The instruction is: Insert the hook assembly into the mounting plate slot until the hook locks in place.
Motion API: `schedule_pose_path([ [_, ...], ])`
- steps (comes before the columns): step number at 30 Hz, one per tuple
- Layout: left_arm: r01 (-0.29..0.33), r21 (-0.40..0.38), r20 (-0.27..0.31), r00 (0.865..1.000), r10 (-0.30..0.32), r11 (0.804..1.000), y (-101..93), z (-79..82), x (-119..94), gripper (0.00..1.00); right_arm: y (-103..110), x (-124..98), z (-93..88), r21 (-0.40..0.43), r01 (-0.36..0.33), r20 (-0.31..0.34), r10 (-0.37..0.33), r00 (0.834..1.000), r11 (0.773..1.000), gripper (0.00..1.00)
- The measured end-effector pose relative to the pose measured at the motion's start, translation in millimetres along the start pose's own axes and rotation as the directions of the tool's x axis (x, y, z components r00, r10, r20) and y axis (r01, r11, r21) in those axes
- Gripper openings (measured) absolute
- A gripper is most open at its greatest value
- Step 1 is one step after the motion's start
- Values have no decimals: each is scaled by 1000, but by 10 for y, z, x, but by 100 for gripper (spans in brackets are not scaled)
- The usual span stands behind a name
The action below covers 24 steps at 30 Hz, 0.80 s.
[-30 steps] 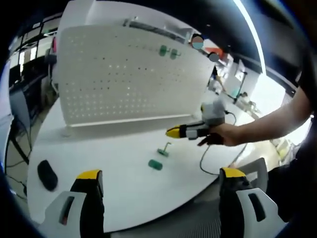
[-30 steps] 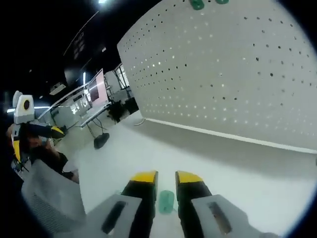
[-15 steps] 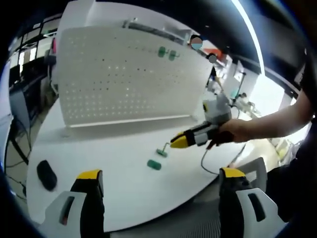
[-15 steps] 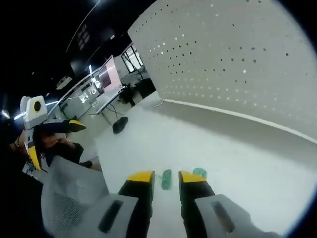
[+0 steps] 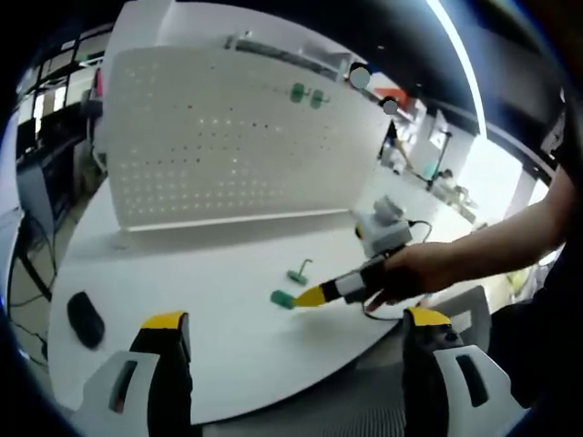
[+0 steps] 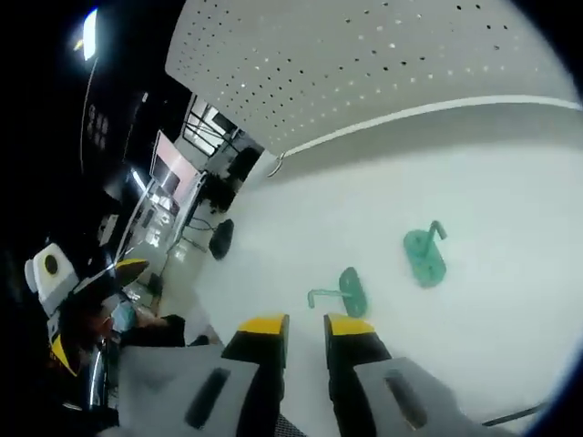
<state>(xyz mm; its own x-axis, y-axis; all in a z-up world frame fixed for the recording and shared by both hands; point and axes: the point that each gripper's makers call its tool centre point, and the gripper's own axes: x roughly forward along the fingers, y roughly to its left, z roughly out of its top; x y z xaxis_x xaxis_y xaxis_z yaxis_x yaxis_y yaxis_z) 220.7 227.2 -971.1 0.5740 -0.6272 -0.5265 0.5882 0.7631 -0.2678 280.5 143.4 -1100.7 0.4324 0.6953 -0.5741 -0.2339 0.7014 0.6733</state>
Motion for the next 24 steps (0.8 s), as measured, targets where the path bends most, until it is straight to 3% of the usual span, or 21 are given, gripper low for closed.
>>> schedule_pose_path([
  [5, 5, 2, -8, 1000, -5, 1000, 14, -5, 32, 98, 10, 38, 59, 160, -25, 27, 20, 999, 987, 11],
  [11, 13, 2, -10, 1000, -13, 1000, 13, 10, 78, 98, -1, 71, 43, 181, -12, 23, 8, 1000, 983, 11],
  [13, 15, 4, -12, 1000, -15, 1000, 10, 9, 88, 98, -6, 93, 73, 231, -13, 35, 5, 999, 973, 10],
  [18, 19, 4, -18, 1000, -19, 1000, 22, -7, 96, 98, -50, 119, 101, 232, 8, 30, -15, 999, 973, 2],
  [24, 21, 1, -25, 999, -21, 1000, 33, -35, 95, 98, -59, 107, 98, 163, 12, -8, -11, 1000, 987, 0],
])
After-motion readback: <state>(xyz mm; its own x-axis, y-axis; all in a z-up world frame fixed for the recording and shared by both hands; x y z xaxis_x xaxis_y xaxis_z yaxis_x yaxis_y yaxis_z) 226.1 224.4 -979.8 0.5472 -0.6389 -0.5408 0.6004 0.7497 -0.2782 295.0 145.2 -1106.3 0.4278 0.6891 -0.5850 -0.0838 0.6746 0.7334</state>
